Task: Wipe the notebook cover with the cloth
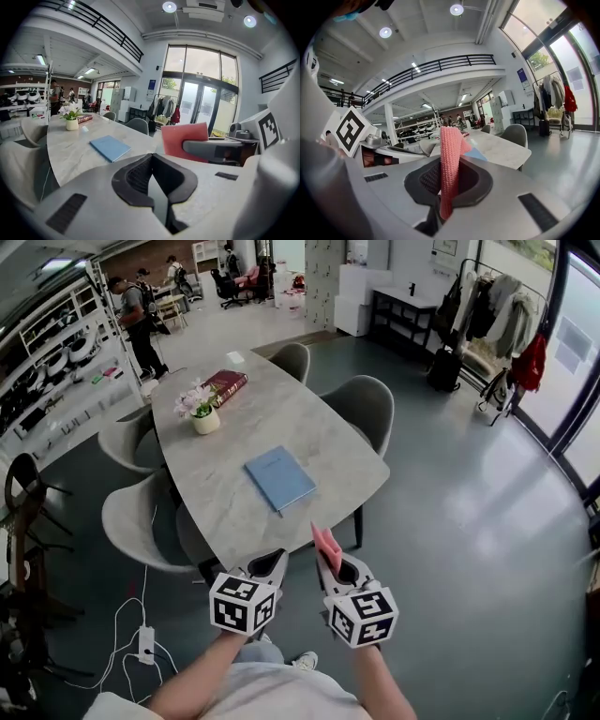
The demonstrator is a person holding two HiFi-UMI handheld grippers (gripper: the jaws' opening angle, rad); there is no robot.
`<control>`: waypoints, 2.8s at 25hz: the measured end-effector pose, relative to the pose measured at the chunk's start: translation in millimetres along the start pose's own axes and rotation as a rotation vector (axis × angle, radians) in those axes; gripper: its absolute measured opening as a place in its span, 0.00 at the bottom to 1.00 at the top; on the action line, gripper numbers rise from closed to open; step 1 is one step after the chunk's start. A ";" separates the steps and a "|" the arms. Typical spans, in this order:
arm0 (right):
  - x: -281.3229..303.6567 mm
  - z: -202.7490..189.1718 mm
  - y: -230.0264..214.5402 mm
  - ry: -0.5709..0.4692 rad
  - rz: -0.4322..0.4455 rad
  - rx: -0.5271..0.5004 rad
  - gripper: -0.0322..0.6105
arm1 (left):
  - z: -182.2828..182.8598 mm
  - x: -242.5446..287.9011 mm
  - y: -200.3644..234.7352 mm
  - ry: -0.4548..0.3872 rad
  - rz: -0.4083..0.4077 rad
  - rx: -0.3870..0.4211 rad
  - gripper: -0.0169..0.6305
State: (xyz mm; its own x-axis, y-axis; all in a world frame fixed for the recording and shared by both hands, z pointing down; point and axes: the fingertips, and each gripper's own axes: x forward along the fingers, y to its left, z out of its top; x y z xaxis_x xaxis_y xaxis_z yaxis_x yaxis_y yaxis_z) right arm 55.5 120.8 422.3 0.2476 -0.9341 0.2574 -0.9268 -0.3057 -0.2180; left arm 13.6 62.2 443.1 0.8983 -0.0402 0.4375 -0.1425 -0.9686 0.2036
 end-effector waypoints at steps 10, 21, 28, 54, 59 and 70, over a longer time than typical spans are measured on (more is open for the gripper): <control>55.3 2.7 -18.5 0.060 0.092 -0.073 0.07 | 8.3 38.7 42.0 -0.028 0.070 -0.063 0.04; 158.1 11.6 -41.2 0.160 0.210 -0.140 0.07 | 17.5 97.1 115.1 -0.009 0.146 -0.144 0.04; 224.6 16.0 -40.8 0.243 0.301 -0.236 0.07 | 15.9 119.9 161.6 0.009 0.185 -0.198 0.04; 409.2 -20.9 -25.9 0.519 0.562 -0.862 0.07 | 18.6 142.1 240.6 -0.025 0.279 -0.336 0.04; 426.9 -37.0 -30.5 0.551 0.625 -0.977 0.07 | 19.1 140.6 244.8 -0.033 0.334 -0.369 0.04; 455.4 -68.0 -42.2 0.594 0.747 -1.109 0.07 | 16.9 140.2 257.2 -0.104 0.456 -0.473 0.04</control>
State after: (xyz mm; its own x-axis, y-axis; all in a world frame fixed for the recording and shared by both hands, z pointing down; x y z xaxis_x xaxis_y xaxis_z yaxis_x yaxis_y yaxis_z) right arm 188.2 -279.1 612.7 -0.2737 -0.5122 0.8141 -0.5901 0.7578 0.2784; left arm 109.9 -196.7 542.0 0.7370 -0.4667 0.4889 -0.6635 -0.6377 0.3913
